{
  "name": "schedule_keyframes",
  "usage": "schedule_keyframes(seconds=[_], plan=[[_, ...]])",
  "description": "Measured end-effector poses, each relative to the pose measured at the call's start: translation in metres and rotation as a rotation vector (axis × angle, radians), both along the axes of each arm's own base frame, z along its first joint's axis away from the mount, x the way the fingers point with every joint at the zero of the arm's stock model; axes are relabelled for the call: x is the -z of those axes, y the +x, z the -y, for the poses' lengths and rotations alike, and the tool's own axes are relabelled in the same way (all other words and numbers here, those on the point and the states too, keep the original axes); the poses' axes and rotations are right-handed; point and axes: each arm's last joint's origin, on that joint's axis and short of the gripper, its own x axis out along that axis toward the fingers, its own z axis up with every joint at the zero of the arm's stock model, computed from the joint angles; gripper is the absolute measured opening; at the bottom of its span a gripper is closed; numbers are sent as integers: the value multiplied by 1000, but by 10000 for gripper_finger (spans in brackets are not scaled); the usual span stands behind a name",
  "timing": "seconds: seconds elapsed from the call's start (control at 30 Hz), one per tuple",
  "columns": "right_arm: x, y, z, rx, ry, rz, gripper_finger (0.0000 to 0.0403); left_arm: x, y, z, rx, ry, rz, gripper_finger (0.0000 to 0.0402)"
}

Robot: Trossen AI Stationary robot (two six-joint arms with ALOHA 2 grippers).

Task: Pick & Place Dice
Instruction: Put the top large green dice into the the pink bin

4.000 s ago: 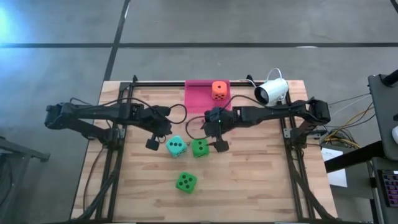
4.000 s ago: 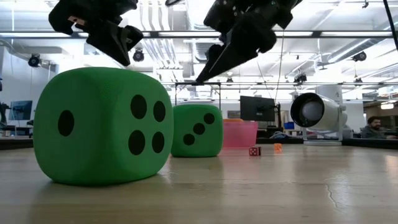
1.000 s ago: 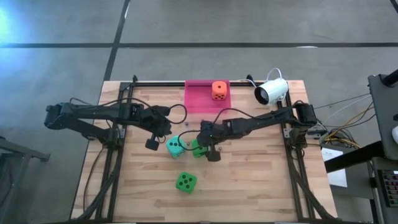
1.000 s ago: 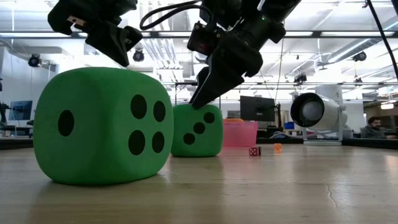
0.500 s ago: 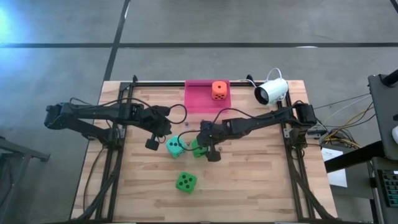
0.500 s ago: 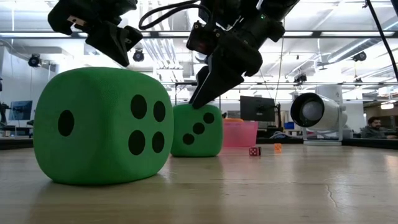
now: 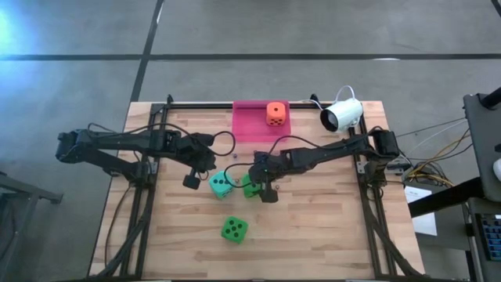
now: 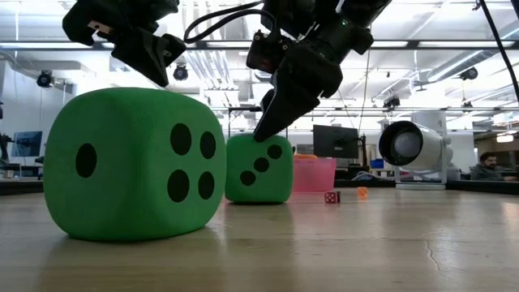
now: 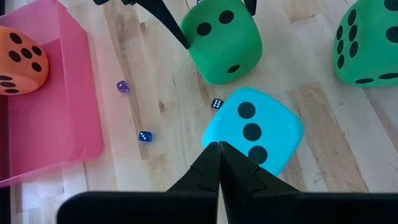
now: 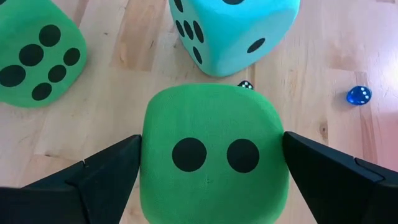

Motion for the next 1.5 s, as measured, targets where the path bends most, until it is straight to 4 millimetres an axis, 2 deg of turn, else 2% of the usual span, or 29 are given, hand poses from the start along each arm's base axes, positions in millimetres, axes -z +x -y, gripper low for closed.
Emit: schedule_keyframes(seconds=[0.47,0.97,1.5], plan=[[2,-3,0,37,27,-45,380,0,0,0,-2,-2,0,8],[-31,5,0,79,62,-108,380,0,0,0,-2,-2,0,8],[-19,-1,1,67,-5,-128,380,0,0,0,-3,-3,-3,8]])
